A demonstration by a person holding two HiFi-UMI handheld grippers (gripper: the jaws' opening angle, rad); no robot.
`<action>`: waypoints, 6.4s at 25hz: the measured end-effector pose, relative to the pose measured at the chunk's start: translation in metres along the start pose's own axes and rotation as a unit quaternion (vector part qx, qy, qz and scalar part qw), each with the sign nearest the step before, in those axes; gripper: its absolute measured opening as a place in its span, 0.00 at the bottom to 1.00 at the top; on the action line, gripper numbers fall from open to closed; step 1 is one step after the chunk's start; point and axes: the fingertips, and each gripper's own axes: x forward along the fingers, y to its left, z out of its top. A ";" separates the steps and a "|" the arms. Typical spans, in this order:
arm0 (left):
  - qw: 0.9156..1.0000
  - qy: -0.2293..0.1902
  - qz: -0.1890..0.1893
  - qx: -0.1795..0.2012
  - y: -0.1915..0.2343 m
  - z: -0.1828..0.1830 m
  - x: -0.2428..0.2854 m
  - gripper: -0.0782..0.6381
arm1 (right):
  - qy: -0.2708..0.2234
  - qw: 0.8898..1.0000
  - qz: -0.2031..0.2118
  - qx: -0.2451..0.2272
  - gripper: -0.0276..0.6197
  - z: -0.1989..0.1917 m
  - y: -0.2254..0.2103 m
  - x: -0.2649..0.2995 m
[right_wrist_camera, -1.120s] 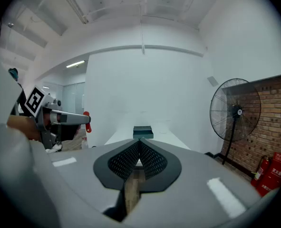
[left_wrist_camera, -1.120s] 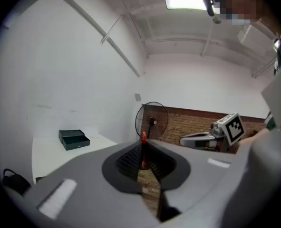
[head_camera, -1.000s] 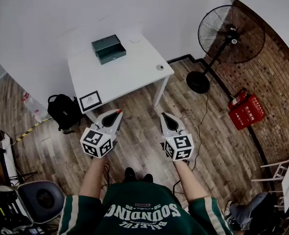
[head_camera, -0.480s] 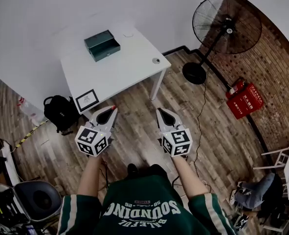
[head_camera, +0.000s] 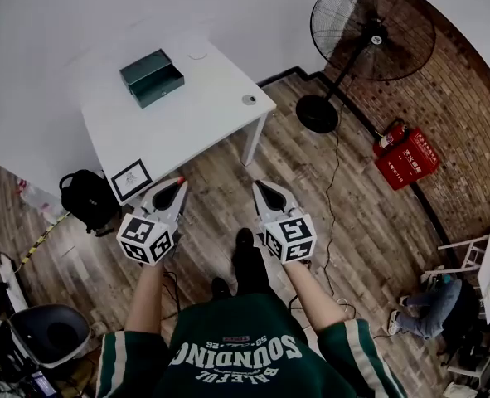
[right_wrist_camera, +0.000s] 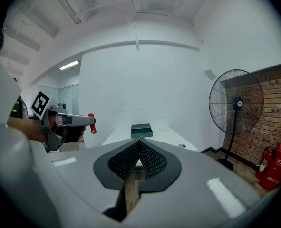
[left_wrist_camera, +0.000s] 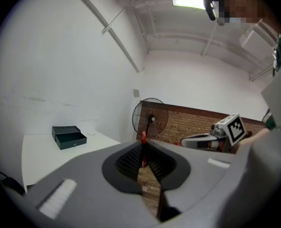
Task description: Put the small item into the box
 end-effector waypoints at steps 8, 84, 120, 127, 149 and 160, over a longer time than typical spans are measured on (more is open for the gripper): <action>1.000 -0.001 0.021 0.006 0.036 0.017 0.066 0.20 | 0.000 1.000 0.029 -0.004 0.05 0.015 -0.049 0.070; 0.953 0.190 0.210 -0.105 0.525 -0.045 0.346 0.20 | 0.155 0.953 0.262 -0.009 0.05 0.041 -0.114 0.627; 0.944 0.227 0.235 -0.056 0.519 -0.037 0.329 0.18 | 0.136 0.956 0.259 -0.023 0.05 0.060 -0.118 0.626; 0.956 0.149 0.250 -0.040 0.478 0.018 0.296 0.18 | 0.092 0.960 0.263 -0.036 0.05 0.091 -0.100 0.607; 0.965 0.051 0.255 -0.028 0.423 0.061 0.236 0.18 | 0.038 0.960 0.272 -0.059 0.05 0.111 -0.054 0.553; 0.966 0.048 0.253 -0.038 0.428 0.059 0.229 0.18 | 0.039 0.960 0.270 -0.062 0.05 0.112 -0.045 0.555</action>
